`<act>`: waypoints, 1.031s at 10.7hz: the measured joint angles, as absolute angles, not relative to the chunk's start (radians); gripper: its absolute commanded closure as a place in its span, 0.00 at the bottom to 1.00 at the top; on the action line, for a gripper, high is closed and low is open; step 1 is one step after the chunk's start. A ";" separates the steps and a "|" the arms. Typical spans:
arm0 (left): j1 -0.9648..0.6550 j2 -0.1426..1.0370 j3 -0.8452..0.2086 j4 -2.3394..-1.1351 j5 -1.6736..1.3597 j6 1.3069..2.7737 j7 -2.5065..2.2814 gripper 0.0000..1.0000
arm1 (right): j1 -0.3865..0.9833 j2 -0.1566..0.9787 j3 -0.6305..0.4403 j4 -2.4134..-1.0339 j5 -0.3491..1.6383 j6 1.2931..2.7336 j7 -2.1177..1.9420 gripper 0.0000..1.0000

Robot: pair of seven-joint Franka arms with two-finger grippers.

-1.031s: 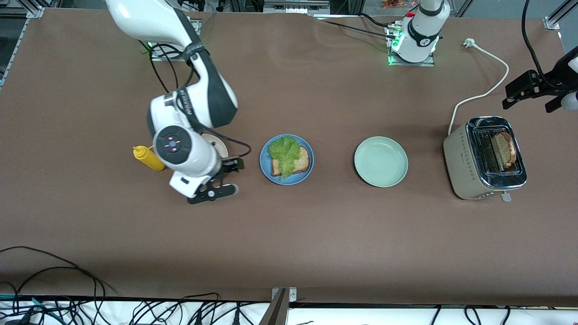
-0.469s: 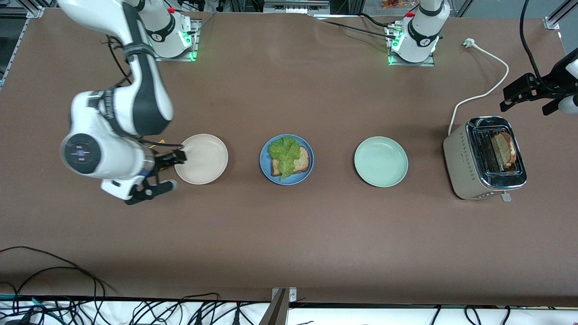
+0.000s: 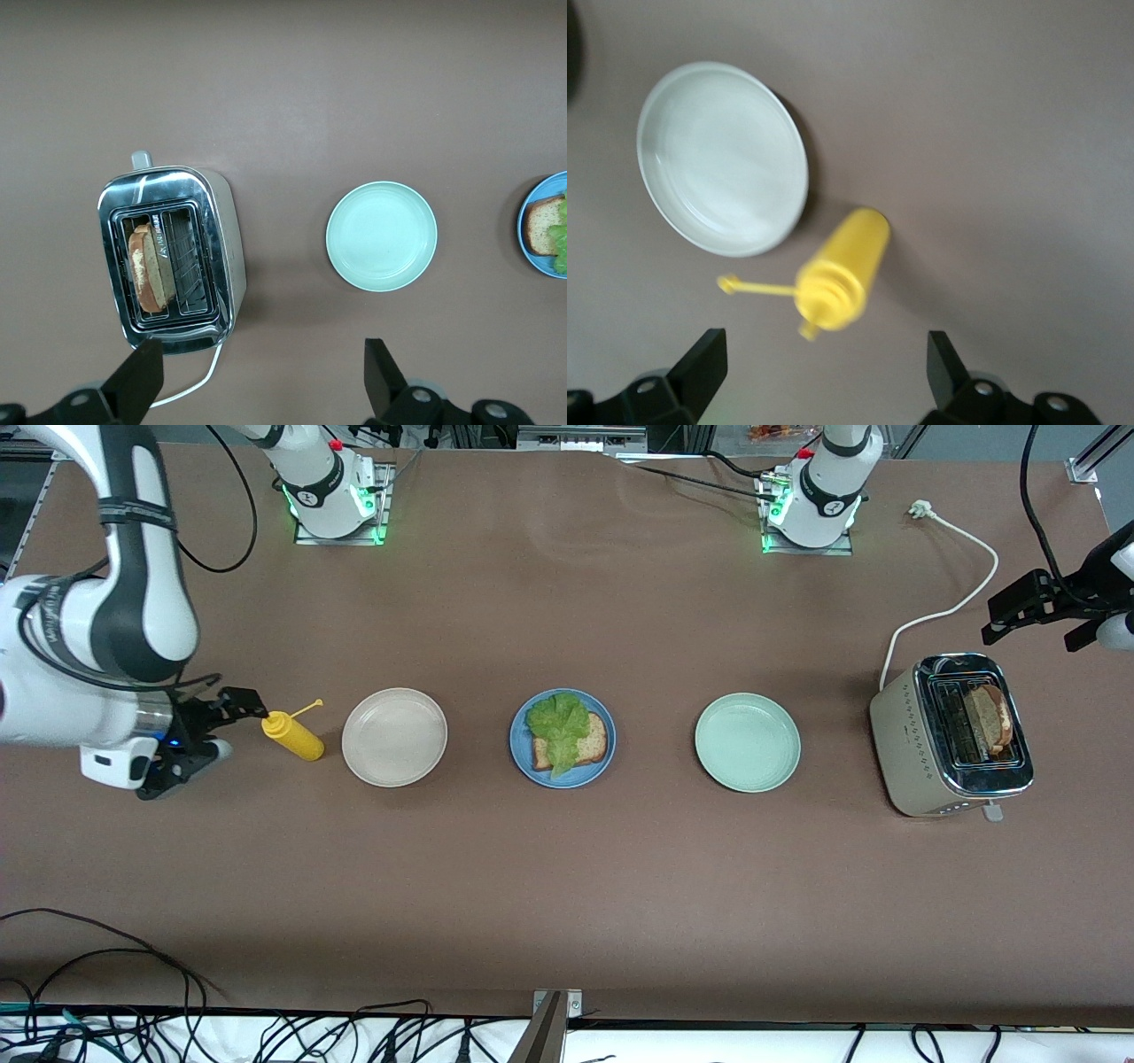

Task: Make sandwich in blue plate with both arms
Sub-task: 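Move the right gripper back toward the yellow mustard bottle, then grasp the yellow mustard bottle upright with the right gripper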

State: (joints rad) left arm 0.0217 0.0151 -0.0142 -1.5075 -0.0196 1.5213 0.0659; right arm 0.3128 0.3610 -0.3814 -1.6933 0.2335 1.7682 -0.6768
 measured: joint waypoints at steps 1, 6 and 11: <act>0.021 0.015 -0.015 -1.507 -0.020 1.521 0.066 0.00 | 0.267 0.339 -0.373 -1.747 0.234 1.804 -0.770 0.00; 0.020 0.015 -0.017 -1.507 -0.020 1.522 0.066 0.00 | 0.053 0.332 -0.307 -1.889 0.359 1.890 -1.188 0.00; 0.019 0.016 -0.019 -1.506 -0.020 1.522 0.066 0.00 | -0.067 0.485 -0.263 -1.903 0.668 1.904 -1.790 0.00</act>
State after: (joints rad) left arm 0.0193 0.0165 -0.0188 -1.5064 -0.0205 1.5218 0.0659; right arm -0.0672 0.4847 -0.2629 -1.9033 0.6682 1.9043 -1.7896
